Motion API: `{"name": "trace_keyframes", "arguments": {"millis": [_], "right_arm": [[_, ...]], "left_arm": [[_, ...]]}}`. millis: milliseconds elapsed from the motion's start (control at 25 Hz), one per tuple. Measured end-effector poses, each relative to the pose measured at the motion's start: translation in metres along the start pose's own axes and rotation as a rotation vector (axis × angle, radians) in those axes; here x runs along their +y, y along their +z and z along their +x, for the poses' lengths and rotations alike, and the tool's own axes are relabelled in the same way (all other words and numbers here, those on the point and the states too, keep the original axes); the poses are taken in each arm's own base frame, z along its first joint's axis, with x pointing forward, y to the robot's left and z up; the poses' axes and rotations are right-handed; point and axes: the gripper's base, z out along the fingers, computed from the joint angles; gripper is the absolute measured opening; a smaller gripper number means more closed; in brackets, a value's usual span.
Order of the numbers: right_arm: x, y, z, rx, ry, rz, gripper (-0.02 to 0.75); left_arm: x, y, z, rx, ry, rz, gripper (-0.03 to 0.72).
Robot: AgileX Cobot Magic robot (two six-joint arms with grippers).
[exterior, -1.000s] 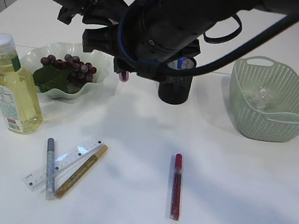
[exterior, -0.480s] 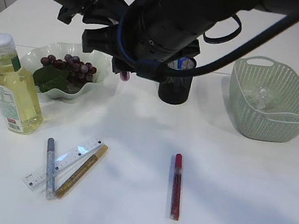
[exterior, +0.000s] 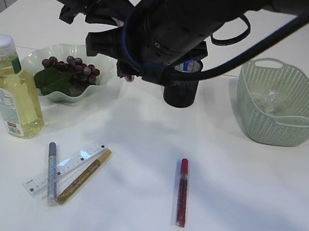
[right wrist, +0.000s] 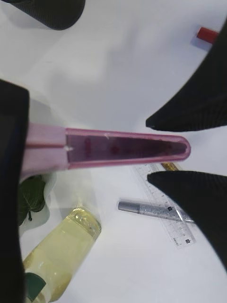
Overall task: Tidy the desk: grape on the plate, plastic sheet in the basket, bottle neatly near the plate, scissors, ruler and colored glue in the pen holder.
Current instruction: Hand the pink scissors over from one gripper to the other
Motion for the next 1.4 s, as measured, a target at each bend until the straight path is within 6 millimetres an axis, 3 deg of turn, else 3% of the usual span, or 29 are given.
{"name": "trace_keyframes", "arguments": {"millis": [560, 1160, 1400], "right_arm": [[-0.005, -0.001, 0.008, 0.090, -0.026, 0.054, 0.281], [-0.036, -0.012, 0.028, 0.368, -0.226, 0.372, 0.280], [-0.038, -0.013, 0.028, 0.385, -0.298, 0.393, 0.280]], "left_arm": [[0.003, 0.000, -0.004, -0.045, 0.028, -0.034, 0.038], [0.008, 0.000, -0.003, -0.031, 0.098, -0.093, 0.038], [0.009, -0.001, -0.004, -0.042, 0.141, -0.102, 0.038]]}}
